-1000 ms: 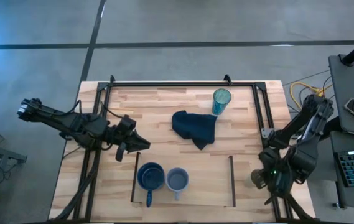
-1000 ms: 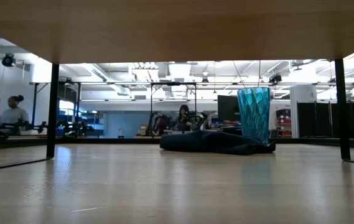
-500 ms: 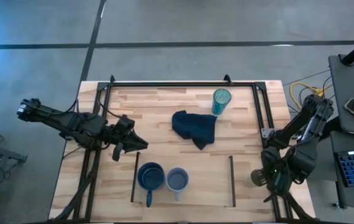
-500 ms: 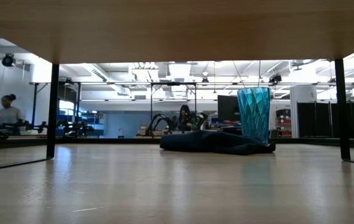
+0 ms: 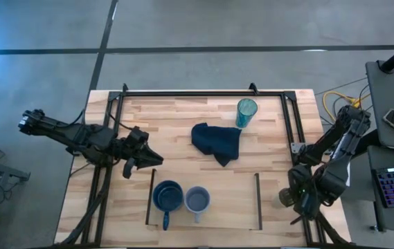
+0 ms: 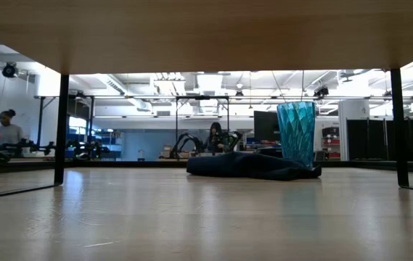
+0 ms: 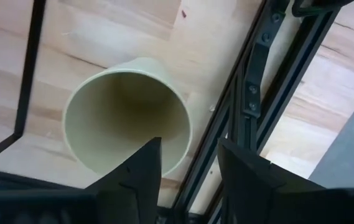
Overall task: Stack small to large cups/mugs on shelf
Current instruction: Put the white cup on the shelf
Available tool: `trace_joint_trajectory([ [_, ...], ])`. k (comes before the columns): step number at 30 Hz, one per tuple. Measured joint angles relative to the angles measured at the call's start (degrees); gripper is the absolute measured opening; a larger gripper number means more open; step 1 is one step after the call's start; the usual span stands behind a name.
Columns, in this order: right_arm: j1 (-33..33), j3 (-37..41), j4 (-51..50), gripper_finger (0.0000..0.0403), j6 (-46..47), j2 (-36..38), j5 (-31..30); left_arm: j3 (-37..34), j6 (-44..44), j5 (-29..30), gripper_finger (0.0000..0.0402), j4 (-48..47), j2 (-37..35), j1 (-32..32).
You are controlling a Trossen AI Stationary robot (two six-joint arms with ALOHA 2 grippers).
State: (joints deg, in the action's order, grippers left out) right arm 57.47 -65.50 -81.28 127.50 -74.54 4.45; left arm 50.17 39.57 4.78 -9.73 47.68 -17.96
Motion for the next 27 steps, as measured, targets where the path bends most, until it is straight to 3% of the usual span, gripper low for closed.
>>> trace_joint_trajectory([
  [12,0.0,4.61,5.32,0.0135,0.04,0.11,0.0,0.0,0.02,0.0,0.0059,0.02,0.02,0.0],
  [27,-0.11,7.98,9.91,0.0084,0.48,0.11,0.02,0.0,0.04,0.0,0.0059,0.02,0.04,0.0],
])
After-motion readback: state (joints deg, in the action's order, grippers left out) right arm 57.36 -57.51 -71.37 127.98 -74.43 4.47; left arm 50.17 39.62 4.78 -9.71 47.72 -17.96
